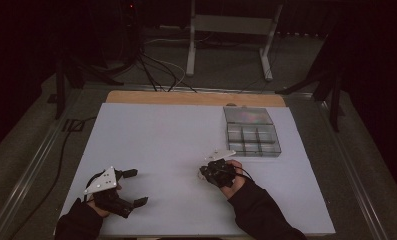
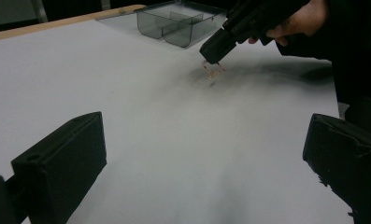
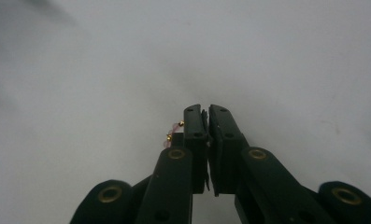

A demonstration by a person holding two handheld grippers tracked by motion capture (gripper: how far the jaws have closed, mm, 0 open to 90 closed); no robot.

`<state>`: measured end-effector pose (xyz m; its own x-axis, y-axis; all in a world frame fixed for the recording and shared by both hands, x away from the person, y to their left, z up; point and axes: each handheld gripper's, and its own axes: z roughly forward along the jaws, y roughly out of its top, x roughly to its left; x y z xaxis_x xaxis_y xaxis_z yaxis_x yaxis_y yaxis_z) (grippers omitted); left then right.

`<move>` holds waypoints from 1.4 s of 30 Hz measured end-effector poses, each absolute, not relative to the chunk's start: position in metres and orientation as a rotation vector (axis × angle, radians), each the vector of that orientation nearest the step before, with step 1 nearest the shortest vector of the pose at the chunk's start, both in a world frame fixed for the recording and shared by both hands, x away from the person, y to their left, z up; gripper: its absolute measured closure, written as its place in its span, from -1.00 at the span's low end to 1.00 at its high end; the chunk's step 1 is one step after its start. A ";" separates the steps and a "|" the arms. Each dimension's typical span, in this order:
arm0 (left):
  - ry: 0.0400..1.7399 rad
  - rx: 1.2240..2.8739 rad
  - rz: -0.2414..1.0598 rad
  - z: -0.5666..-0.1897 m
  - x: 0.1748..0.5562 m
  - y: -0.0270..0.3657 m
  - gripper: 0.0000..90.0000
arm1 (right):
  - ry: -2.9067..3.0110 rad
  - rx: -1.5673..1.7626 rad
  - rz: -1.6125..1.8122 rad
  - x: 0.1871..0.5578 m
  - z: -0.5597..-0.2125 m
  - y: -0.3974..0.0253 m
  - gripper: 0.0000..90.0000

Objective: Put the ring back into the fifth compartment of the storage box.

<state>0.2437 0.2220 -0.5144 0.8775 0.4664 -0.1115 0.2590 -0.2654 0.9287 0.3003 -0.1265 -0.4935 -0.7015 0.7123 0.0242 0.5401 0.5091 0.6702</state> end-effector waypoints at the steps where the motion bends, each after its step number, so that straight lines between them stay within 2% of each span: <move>1: 0.543 1.857 0.216 -0.514 0.244 0.222 -0.98 | 2.494 1.063 0.980 0.300 -0.493 -0.127 0.92; 42: 0.544 1.861 0.215 -0.515 0.244 0.222 -0.98 | 2.309 1.212 1.037 0.319 -0.467 -0.177 0.92</move>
<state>0.2441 0.2222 -0.5147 0.8769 0.4670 -0.1144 0.2618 -0.2644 0.9282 0.3188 -0.1767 -0.4670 -0.5817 0.8125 0.0394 0.5693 0.3720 0.7331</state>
